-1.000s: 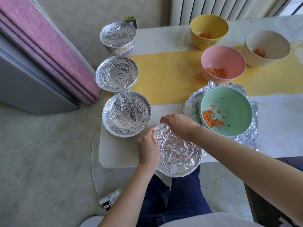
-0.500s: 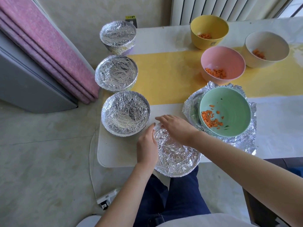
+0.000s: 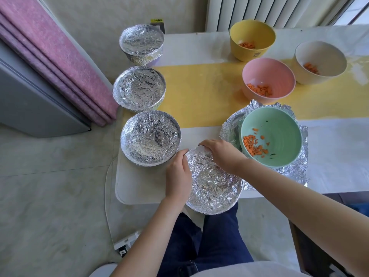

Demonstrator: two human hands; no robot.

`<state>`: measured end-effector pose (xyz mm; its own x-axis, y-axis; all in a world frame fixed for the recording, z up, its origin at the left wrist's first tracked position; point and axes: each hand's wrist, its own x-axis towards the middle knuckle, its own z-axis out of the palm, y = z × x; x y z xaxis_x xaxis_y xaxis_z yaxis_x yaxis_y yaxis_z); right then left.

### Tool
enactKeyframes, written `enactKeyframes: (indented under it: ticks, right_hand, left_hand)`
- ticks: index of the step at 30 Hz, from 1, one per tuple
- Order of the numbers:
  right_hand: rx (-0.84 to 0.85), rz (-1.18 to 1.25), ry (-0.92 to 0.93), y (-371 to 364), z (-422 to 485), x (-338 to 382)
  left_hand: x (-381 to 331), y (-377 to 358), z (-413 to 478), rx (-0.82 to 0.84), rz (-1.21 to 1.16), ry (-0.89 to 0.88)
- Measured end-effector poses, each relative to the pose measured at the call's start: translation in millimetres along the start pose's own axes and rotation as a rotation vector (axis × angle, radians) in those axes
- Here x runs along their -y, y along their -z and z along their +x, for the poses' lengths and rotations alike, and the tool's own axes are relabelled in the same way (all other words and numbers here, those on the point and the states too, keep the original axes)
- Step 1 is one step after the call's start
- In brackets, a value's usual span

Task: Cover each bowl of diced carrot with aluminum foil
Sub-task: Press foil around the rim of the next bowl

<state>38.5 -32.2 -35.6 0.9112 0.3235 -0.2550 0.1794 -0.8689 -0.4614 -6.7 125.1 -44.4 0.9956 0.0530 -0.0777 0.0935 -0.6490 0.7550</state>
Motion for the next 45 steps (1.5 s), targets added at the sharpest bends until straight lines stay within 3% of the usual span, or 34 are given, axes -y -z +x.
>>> enactKeyframes:
  ticks: [8,13,18,25,36,45]
  right_hand:
    - [-0.024,-0.074,-0.046,-0.6,1.9,10.0]
    - [-0.037,-0.043,0.043,-8.9,-0.7,11.2]
    - [0.000,-0.168,-0.012,-1.1,5.2,18.6]
    - [0.034,-0.303,0.105,-0.4,8.4,29.1]
    - [-0.008,-0.283,0.236,-5.2,5.1,30.6]
    - [-0.117,-0.092,0.092,-7.5,0.9,11.2]
  left_hand:
    - [2.9,-4.1,-0.7,-0.080,0.062,-0.049]
    - [3.1,-4.7,-1.9,-0.062,0.086,-0.041]
    - [-2.7,-3.1,-3.8,-0.067,0.063,-0.020]
    - [-5.8,-2.6,-6.2,-0.055,0.026,0.039]
    - [-7.6,-4.6,-10.2,-0.072,0.064,0.023]
    - [-5.8,-5.0,-16.7,0.026,0.060,0.025]
